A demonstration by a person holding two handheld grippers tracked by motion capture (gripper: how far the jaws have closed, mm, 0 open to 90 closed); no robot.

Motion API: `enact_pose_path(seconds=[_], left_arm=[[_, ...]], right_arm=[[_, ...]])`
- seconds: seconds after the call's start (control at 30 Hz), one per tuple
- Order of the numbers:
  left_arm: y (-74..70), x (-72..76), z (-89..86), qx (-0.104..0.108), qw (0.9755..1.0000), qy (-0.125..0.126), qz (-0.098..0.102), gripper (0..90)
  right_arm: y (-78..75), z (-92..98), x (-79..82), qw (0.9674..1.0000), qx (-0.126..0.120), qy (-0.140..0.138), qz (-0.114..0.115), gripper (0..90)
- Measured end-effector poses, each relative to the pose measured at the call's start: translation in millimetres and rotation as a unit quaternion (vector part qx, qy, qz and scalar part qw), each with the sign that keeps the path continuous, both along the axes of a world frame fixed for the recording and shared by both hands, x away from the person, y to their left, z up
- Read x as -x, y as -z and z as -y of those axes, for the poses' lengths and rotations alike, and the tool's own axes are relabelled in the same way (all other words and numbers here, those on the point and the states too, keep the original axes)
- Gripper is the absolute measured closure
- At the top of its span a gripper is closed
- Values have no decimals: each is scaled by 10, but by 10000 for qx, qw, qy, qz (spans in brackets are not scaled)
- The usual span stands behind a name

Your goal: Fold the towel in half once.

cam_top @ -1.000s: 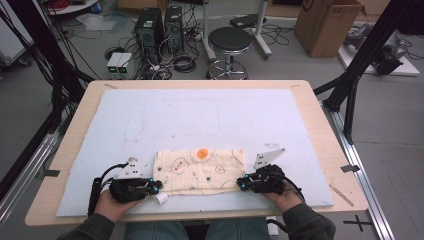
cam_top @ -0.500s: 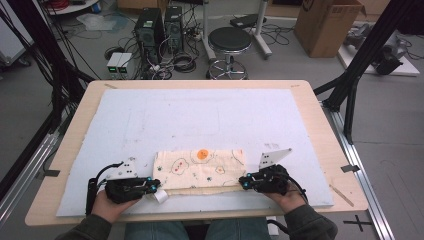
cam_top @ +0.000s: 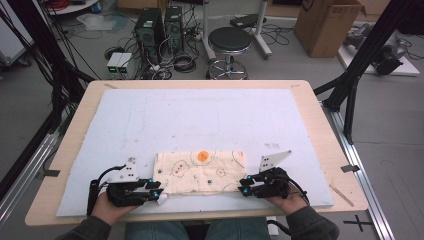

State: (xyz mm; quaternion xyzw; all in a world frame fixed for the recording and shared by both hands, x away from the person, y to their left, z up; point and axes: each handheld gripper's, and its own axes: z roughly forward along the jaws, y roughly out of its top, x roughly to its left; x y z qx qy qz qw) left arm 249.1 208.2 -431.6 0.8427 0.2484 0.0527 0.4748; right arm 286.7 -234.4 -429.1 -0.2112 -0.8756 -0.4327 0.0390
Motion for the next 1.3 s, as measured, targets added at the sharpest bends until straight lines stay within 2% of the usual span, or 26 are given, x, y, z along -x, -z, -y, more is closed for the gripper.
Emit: enact_pose_path(seconds=[0.2,0.3,0.47,0.7,0.87,0.93,1.03,1.3], left_arm=[[-38,-23,-40,136,9998,-128,46,611],[-62,-46,-51,225,9994,-242,68,589],[-96,-139,-64,201,9986,-475,114,561],[-144,-299,-107,184,9954,-934,134,547],[-189,-388,-121,293,9928,-1147,181,544],[-195,-414,-119,329,9920,-1200,191,544],[-217,-454,-114,274,9923,-1187,202,544],[-300,-578,-53,368,9914,-1219,285,542]], right_arm=[[-61,49,-24,9998,-137,97,72,619],[-85,90,-61,9994,-173,260,114,615],[-132,127,-198,9978,-131,593,252,612],[-201,119,-373,9951,-80,906,386,595],[-243,80,-485,9934,-101,1031,492,584],[-261,71,-507,9933,-109,1026,525,582],[-282,56,-545,9926,-141,1066,563,571],[-342,-11,-653,9925,-147,1062,589,511]])
